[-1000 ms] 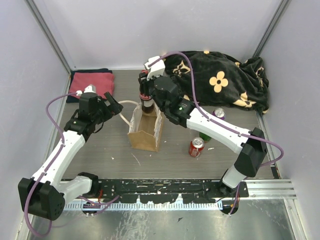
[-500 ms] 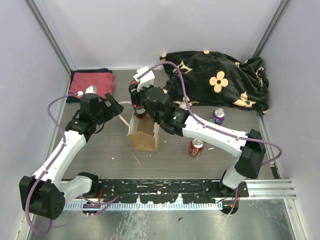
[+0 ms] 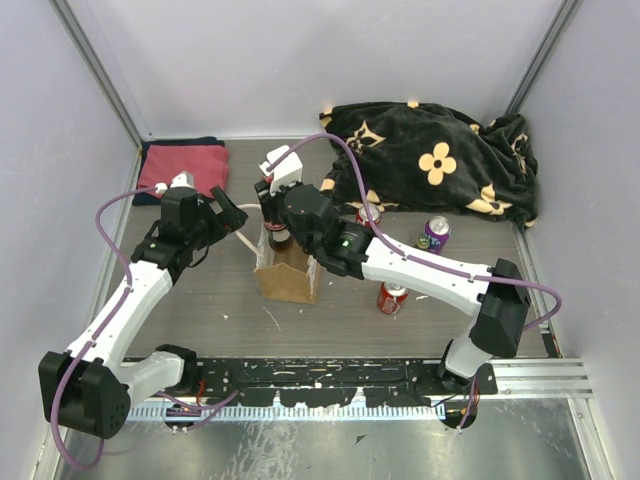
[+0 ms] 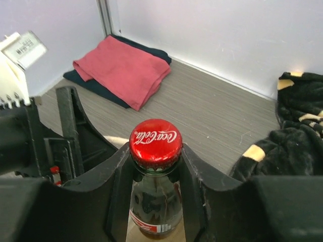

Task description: Place the beverage into the canvas bag

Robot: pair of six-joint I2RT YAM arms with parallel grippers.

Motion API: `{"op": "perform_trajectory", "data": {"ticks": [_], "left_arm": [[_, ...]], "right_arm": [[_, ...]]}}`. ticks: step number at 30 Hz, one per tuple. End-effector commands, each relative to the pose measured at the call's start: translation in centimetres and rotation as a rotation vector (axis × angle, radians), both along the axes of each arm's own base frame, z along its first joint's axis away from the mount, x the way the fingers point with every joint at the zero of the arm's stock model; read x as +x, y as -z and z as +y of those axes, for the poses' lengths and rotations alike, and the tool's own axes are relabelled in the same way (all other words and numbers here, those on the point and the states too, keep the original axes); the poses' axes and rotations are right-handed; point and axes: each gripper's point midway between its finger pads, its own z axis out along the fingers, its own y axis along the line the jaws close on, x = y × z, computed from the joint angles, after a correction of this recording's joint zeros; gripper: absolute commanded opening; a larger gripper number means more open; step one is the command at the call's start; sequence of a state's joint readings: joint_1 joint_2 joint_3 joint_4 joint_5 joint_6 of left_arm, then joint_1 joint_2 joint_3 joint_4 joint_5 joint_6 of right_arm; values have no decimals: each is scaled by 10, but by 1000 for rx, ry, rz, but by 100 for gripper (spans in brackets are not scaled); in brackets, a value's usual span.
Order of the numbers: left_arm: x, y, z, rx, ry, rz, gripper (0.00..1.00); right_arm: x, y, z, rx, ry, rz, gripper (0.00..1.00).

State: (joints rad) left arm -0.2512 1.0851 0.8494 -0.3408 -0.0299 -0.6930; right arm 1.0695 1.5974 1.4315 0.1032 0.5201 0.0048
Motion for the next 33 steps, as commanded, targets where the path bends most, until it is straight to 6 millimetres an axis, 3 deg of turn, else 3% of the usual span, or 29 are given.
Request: {"op": "perform_trajectory", "data": {"ticks": [1,18,24,33], "left_arm": [[2,0,-2,-10,11,-15,98],[2,16,-4,-15,15,10,98],[4,18,-5,-19,14,13,98],[5,21,-6,-25,15,15,98]], "right_arm": [[1,-87,-18,249,46,-155,1],[55,-17,-17,238,94,-103,1],[62,1,-10,248,79,-80,1],[66,13,4,244,47,-63,1]]}}
